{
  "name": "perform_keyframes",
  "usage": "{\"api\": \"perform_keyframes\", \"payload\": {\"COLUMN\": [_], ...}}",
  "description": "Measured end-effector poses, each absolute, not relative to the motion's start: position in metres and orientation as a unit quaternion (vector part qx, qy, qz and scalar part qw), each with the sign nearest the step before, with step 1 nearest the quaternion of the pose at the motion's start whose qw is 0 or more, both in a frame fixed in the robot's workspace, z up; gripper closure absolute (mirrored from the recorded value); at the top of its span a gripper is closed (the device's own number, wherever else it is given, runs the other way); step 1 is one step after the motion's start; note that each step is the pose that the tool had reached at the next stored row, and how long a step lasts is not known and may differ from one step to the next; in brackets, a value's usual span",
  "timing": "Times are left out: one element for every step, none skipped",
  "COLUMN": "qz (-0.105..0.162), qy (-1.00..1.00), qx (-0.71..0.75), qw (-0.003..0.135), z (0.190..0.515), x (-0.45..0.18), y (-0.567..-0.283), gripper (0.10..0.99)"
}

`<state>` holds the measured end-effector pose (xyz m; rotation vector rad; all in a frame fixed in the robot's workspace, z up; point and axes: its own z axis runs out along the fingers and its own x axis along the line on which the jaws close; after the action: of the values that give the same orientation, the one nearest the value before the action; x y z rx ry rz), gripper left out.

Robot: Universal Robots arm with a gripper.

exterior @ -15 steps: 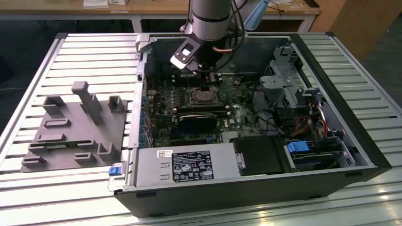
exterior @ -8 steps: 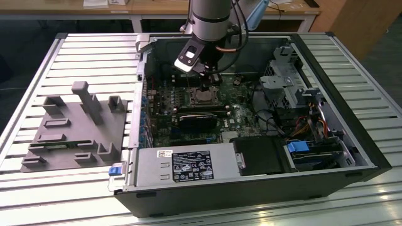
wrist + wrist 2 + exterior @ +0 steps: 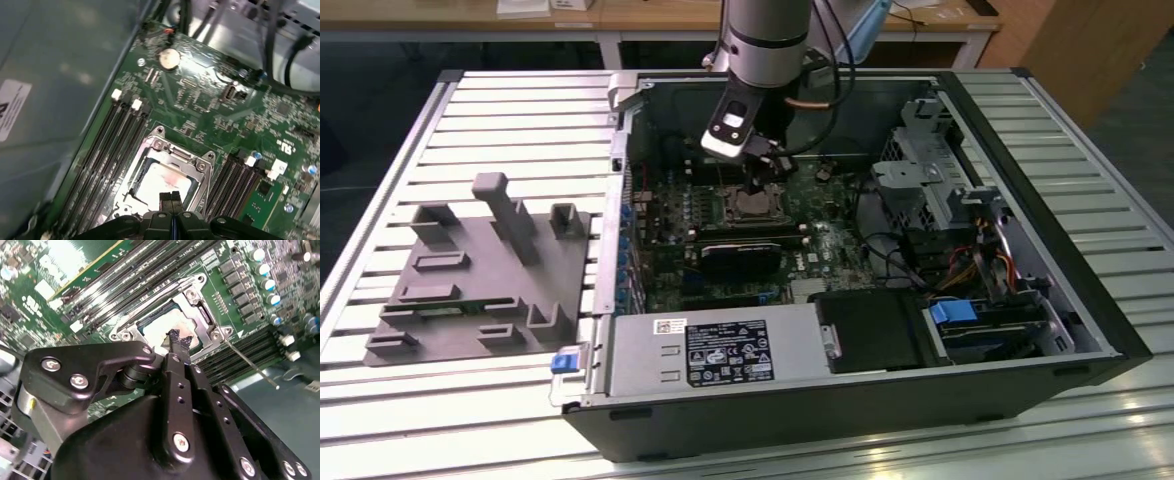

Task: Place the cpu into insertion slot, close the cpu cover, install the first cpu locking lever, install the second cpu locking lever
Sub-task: 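Close the cpu cover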

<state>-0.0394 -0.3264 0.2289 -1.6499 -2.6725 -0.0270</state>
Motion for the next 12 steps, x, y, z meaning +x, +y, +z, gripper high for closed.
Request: {"api": "perform_keyframes", "payload": {"qz": [-0.009,-0.009,-0.009,-0.009,-0.009,-0.009,-0.009,-0.009,-0.009,-0.009,-0.008,-0.009], "qy": [-0.856,-0.86,-0.865,-0.869,-0.874,-0.878,-0.882,-0.887,-0.891,-0.895,-0.899,-0.903], "qx": [-0.518,-0.51,-0.502,-0.494,-0.486,-0.478,-0.47,-0.462,-0.454,-0.446,-0.438,-0.43], "qw": [0.0,0.001,0.001,0.001,0.001,0.001,0.001,0.001,0.001,0.001,0.001,0.001], "z": [0.2289,0.2289,0.2288,0.2288,0.2288,0.2288,0.2288,0.2288,0.2287,0.2287,0.2287,0.2286], "x": [-0.0394,-0.0394,-0.0394,-0.0394,-0.0394,-0.0394,-0.0394,-0.0394,-0.0394,-0.0394,-0.0394,-0.0394], "y": [-0.3265,-0.3264,-0.3264,-0.3264,-0.3265,-0.3265,-0.3265,-0.3265,-0.3264,-0.3265,-0.3265,-0.3264], "gripper": [0.984,0.984,0.984,0.984,0.984,0.984,0.984,0.984,0.984,0.984,0.984,0.984]}}
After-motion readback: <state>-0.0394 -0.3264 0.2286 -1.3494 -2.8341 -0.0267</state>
